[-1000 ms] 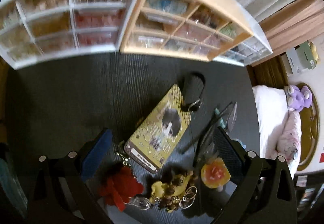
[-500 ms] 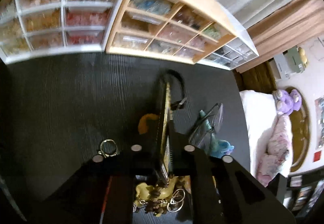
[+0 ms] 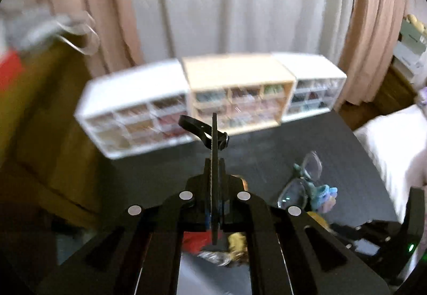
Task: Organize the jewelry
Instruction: 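Carry the gold tag and white charm into the white box and release both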
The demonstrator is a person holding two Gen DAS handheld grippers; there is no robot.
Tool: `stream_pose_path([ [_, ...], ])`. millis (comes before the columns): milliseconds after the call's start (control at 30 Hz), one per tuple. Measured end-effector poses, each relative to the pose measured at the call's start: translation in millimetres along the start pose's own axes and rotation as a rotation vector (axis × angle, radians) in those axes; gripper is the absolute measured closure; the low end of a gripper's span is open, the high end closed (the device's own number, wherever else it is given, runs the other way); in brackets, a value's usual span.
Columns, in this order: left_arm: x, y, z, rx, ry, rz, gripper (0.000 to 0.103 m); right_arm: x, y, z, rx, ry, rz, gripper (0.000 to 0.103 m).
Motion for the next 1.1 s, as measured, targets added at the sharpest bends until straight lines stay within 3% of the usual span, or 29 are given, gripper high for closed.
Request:
stream_pose_path([
  [133,-59,-6,-12,0.012,0.086,0.090,0.098,-15,6,-1,0.013,-0.011,0.037,0.088],
  [267,-98,-28,-26,-0.027,0.153,0.131,0.098,-26,7,-10,0.004,-0.007,0.057,0.088],
  [433,-118,-82,-41,-0.115,0.139,0.073,0.098,-40,11,-30,-0.038,-0.005,0.073,0.088],
  [533,-120,-119,-43,-0.223,0.048,0.032,0.098,-52,15,-45,-0.088,-0.021,0.090,0.088],
  [700,-113,-168,-42,-0.331,0.009,-0.052,0.098,-74,24,-79,-0.148,0.023,0.137,0.088],
  [900,-110,-192,-34,-0.377,0.072,-0.122,0.098,-82,26,-127,-0.206,0.114,0.144,0.088],
  [1100,-114,-198,-26,-0.370,0.106,-0.130,0.098,-58,15,-179,-0.259,0.267,0.059,0.088],
])
Point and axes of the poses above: each gripper's, at about its wrist camera, not at the fingertips, and x roughly the way its jaws point, z to its right, y to its top, the point moved 2 cm from there along x, roughly the way its jaws point, and after that the axes turned 4 degrees about y, right-handed, at the moved point
